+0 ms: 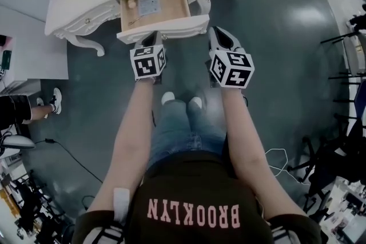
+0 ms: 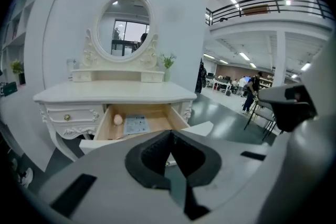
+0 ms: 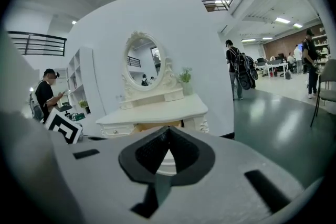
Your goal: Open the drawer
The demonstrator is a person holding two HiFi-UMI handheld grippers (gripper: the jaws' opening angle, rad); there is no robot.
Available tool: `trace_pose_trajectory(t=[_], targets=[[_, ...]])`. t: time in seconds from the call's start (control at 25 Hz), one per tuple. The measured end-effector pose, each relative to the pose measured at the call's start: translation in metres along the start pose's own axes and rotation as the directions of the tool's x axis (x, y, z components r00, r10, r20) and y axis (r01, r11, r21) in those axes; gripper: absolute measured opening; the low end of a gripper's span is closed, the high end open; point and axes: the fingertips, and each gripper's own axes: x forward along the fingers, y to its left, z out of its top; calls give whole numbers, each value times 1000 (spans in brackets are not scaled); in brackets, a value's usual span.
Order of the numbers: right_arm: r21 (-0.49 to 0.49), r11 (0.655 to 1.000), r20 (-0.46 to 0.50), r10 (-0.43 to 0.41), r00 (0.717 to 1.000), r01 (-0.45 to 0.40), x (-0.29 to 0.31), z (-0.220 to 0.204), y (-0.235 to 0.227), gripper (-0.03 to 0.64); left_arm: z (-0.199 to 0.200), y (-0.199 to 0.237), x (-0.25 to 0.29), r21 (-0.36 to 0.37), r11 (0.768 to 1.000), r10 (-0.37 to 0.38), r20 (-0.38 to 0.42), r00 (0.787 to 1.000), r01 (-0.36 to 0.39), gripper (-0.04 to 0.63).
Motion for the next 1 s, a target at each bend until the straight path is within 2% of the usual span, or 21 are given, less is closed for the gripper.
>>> trace_pose_trajectory(t=[0.12, 0.28, 0.56, 0.8, 1.0], targets=[[-2, 1000, 21, -28, 999, 28, -1, 17, 3, -3, 22, 0, -10, 76, 997, -33, 33, 999, 30, 6], [-76, 997, 19, -26, 999, 27, 0, 34, 25, -3, 41, 9, -24, 153, 987, -57, 58, 997, 47, 6], [-257, 965, 46, 64, 997, -50, 1, 69, 74, -4, 82, 32, -49, 149, 988, -67, 145, 987, 45, 6], [-254, 967, 95, 45, 994, -19, -6, 96, 77, -3, 123, 50, -71, 170, 985, -62, 232, 971, 23, 6], [-302, 952, 157, 95, 983, -44, -15, 126, 92, -4, 156, 57, -93, 185, 983, -68, 293, 954, 13, 6]])
